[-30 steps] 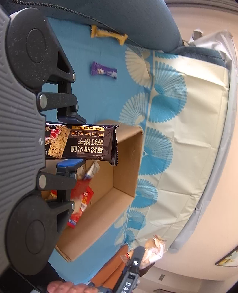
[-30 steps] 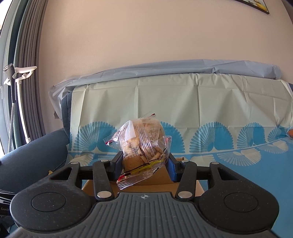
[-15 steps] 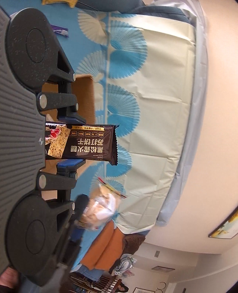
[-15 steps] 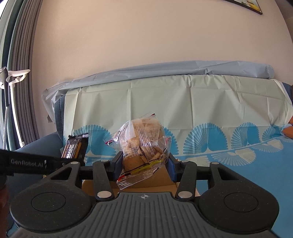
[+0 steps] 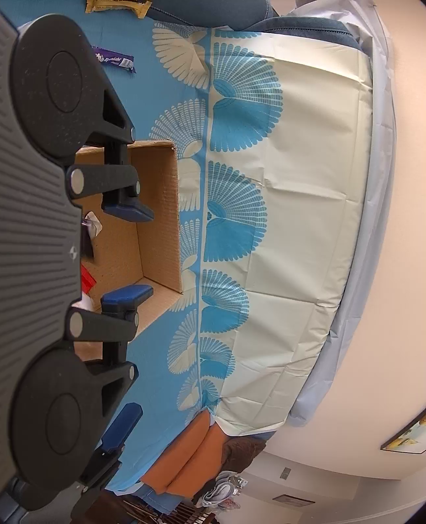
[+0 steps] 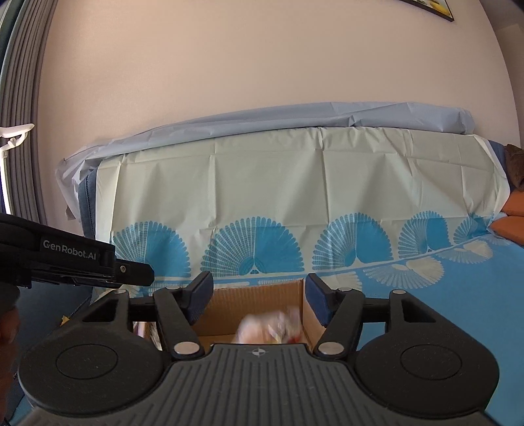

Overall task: Organize snacks
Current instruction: 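Move both open tools from the box back to the remaining bars, then grasp the purple bar with the right tool while the left tool grasps the yellow bar, then lift the purple bar with the right tool while the left tool lifts the yellow bar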

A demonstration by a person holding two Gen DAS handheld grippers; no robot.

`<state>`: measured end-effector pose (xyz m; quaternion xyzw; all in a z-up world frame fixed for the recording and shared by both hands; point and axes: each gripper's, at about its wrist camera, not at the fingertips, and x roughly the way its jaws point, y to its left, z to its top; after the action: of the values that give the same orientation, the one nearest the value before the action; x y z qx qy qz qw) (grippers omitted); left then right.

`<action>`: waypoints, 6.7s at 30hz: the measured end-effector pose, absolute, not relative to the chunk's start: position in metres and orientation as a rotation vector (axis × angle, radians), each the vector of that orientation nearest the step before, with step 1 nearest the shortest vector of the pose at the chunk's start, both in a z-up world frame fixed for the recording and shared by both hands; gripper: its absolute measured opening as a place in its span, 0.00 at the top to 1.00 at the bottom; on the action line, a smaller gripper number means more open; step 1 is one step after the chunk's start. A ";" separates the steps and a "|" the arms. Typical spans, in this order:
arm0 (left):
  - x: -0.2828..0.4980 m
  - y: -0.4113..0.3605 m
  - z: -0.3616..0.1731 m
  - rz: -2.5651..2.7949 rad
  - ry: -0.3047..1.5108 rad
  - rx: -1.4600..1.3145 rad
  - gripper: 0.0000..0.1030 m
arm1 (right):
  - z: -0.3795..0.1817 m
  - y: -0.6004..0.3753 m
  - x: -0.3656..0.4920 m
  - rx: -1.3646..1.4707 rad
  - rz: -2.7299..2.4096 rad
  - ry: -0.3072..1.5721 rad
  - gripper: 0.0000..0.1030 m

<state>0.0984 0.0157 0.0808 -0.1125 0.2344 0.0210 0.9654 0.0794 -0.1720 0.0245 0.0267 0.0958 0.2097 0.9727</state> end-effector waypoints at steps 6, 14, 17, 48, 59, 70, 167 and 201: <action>0.085 0.024 0.079 0.052 0.467 -0.243 0.54 | 0.022 -0.160 0.075 0.027 0.426 0.193 0.35; 0.040 0.055 0.042 0.106 0.402 -0.156 0.56 | 0.021 -0.138 0.060 -0.045 0.432 0.168 0.34; 0.025 0.073 0.028 0.149 0.373 -0.144 0.56 | 0.020 -0.131 0.056 -0.067 0.433 0.165 0.34; 0.153 0.219 0.042 0.471 0.469 -0.443 0.74 | 0.025 -0.100 0.044 -0.059 0.436 0.164 0.55; 0.156 0.277 0.034 0.490 0.590 -0.508 0.71 | 0.019 -0.042 0.057 -0.071 0.527 0.234 0.73; 0.159 0.315 0.024 0.537 0.686 -0.392 0.64 | -0.025 0.095 0.061 0.004 0.610 0.278 0.72; -0.001 0.259 -0.090 0.268 1.078 -0.626 0.90 | -0.132 0.056 -0.005 -0.256 0.865 0.653 0.44; 0.032 0.231 -0.106 0.270 1.173 -0.441 0.76 | -0.142 0.052 0.010 -0.273 0.762 0.746 0.71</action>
<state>0.0322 0.2314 -0.1060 -0.2059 0.5470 0.1260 0.8015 0.0102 0.0521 -0.1419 -0.1296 0.3545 0.3619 0.8524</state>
